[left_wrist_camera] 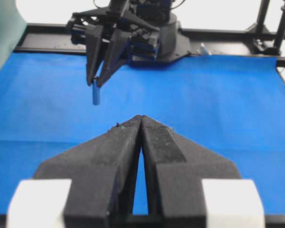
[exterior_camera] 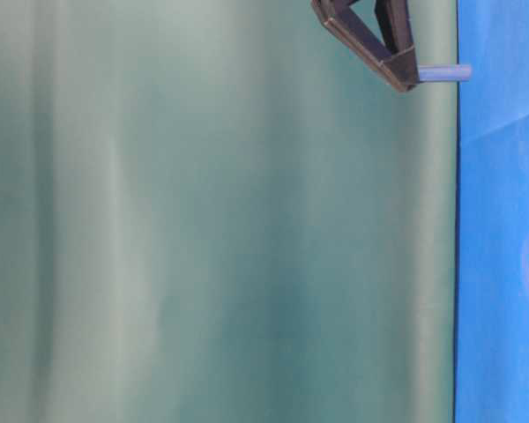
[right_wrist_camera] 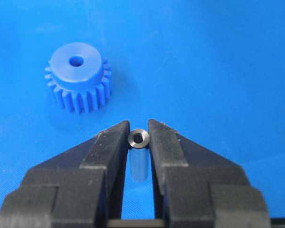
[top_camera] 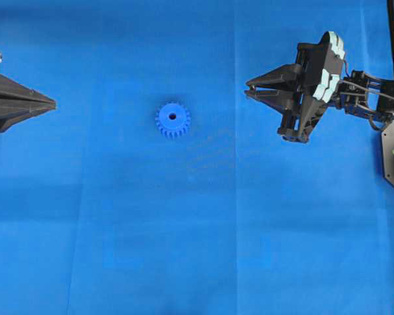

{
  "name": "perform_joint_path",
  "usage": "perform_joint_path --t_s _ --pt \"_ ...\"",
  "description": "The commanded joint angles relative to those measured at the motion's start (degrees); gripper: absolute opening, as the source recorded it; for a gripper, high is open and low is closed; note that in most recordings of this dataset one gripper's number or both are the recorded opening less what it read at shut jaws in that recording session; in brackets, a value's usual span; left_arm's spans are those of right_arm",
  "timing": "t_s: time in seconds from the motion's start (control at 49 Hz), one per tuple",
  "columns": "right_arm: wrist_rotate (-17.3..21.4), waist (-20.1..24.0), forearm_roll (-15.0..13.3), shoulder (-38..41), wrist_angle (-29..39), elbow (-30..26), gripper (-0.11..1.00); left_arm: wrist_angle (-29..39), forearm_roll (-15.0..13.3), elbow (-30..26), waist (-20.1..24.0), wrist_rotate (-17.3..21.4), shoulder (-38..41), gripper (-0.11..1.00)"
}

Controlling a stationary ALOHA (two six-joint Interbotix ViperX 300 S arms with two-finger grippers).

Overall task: Insert the shaft placed at a random location into the center hole of the small gear at another random location.
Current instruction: 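Carry the held shaft left over the blue gear's center hole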

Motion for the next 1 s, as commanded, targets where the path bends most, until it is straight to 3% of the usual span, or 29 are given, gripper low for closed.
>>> perform_joint_path --t_s 0.0,0.204,0.653,0.98 --pt "-0.09 0.44 -0.09 0.26 -0.35 -1.93 0.03 -0.26 0.09 -0.62 0.09 -0.09 0.18 0.00" --pt "-0.09 1.85 -0.09 4.39 -0.97 -5.89 0.03 -0.26 0.09 -0.62 0.00 -0.09 0.18 0.00" --pt "-0.09 4.75 -0.18 16.61 -0.62 -20.83 0.03 -0.09 0.09 -0.62 0.00 -0.09 0.18 0.00" --pt "-0.18 5.89 -0.09 19.78 0.26 -24.96 0.03 0.09 0.09 -0.62 0.00 -0.09 0.09 0.00"
